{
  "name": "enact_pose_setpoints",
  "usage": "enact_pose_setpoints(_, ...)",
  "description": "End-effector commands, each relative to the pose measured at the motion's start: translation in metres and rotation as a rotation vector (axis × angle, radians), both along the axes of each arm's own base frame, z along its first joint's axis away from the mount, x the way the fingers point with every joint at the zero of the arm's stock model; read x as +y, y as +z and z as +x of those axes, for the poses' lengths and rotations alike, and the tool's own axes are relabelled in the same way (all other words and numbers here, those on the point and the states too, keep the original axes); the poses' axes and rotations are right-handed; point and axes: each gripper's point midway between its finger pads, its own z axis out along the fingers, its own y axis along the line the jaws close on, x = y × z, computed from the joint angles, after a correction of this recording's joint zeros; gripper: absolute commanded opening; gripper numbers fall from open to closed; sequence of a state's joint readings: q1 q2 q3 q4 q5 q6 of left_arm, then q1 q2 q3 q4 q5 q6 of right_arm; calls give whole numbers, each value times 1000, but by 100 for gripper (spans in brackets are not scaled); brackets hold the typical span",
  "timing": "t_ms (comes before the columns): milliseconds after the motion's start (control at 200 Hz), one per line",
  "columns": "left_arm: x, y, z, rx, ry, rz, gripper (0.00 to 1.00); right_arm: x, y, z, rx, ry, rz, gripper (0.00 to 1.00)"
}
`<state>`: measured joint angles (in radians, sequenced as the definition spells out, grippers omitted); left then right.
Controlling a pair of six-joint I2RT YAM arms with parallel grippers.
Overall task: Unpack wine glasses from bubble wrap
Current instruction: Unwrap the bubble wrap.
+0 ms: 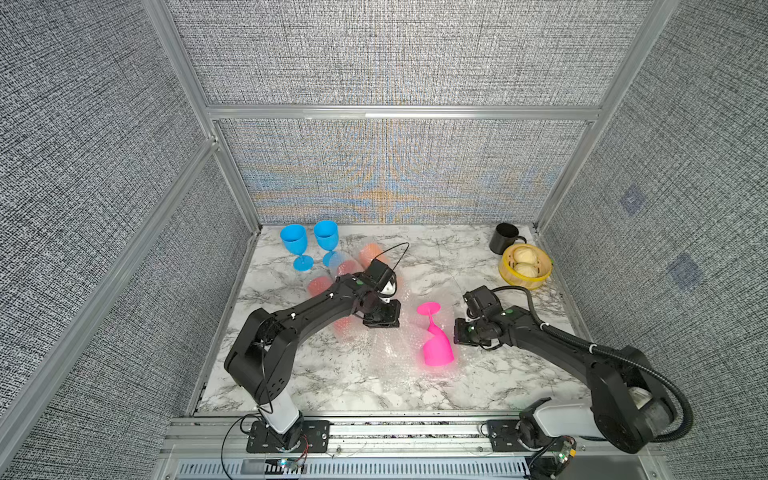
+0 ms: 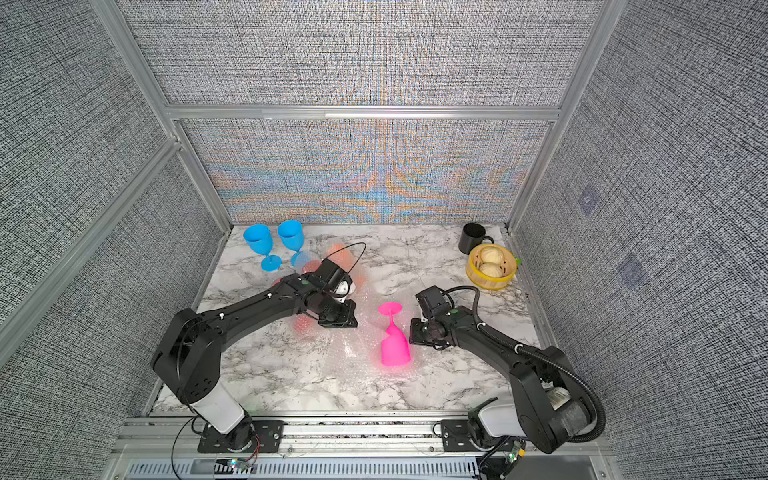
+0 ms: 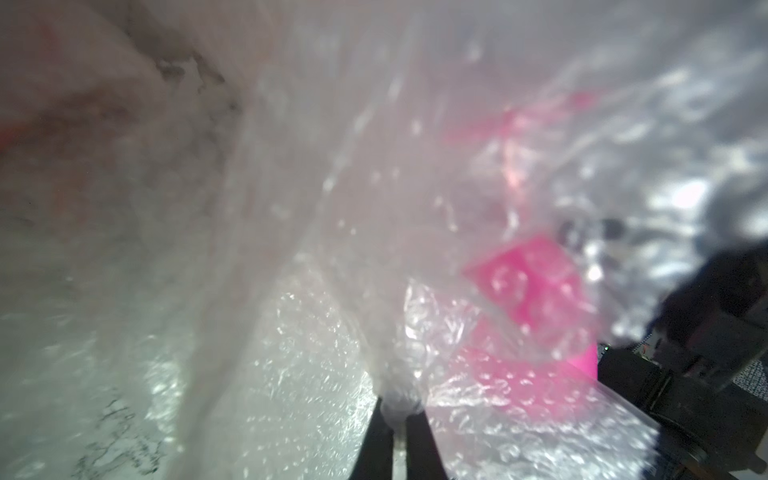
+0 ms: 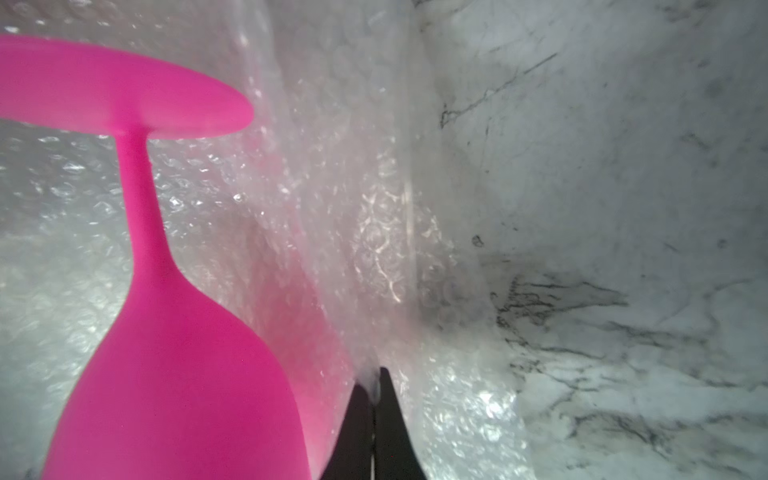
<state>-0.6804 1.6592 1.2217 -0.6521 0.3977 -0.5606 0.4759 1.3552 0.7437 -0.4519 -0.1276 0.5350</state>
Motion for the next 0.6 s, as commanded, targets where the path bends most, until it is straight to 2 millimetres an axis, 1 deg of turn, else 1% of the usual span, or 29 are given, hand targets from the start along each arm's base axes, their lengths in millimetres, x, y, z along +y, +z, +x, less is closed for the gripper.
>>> enact_pose_setpoints(0, 17, 24, 0, -67, 10, 40, 29, 6, 9, 2, -16, 32, 25, 0)
enact_pose_setpoints(80, 30, 51, 0, -150, 48, 44, 39, 7, 12, 2, -20, 42, 26, 0)
enact_pose_setpoints(150, 34, 71, -2, -203, 59, 11, 46, 8, 12, 2, -18, 51, 27, 0)
enact_pose_setpoints(210, 36, 80, -5, -220, 64, -13, 49, 9, 12, 3, -15, 58, 26, 0)
enact_pose_setpoints(265, 30, 85, -9, -207, 58, -55, 50, 9, 11, 4, -12, 59, 22, 0)
enact_pose_setpoints(310, 21, 86, -13, -184, 45, -93, 51, 10, 11, 4, -10, 63, 23, 0)
enact_pose_setpoints(395, 2, 82, -17, -156, 10, -125, 51, 10, 10, 5, -7, 63, 16, 0)
enact_pose_setpoints(495, -20, 72, -23, -134, -40, -125, 51, 8, 12, 6, -7, 63, 6, 1)
enact_pose_setpoints(545, -29, 64, -27, -123, -69, -121, 50, 8, 16, 7, -13, 62, 6, 7)
enact_pose_setpoints(595, -34, 52, -28, -117, -98, -96, 50, 8, 19, 7, -16, 62, 2, 20)
